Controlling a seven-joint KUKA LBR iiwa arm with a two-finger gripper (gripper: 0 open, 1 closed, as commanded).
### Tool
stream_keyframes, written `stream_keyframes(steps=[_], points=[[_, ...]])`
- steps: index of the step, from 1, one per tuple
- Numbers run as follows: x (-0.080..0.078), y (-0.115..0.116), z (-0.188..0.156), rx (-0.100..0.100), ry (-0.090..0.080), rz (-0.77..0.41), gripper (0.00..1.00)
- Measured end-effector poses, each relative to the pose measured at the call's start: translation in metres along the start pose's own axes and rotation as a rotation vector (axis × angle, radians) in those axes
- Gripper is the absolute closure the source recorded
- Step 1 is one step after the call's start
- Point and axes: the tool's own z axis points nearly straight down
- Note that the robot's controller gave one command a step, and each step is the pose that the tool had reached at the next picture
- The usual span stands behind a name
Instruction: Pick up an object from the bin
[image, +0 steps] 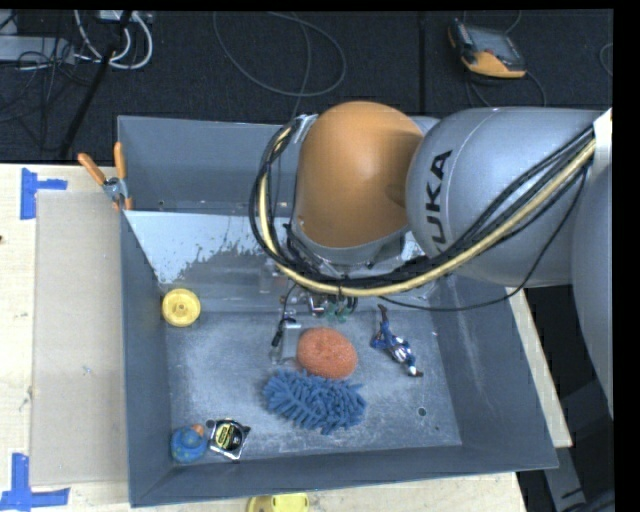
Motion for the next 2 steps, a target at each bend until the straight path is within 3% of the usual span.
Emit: stream_keyframes(steps=[1,2], points=[[-0.002,-0.001,-0.005,-0.001,-0.008,0.005,0.0],[0.003,-0.031,0.054,-0.001,-0.011,-0.119,0.0]])
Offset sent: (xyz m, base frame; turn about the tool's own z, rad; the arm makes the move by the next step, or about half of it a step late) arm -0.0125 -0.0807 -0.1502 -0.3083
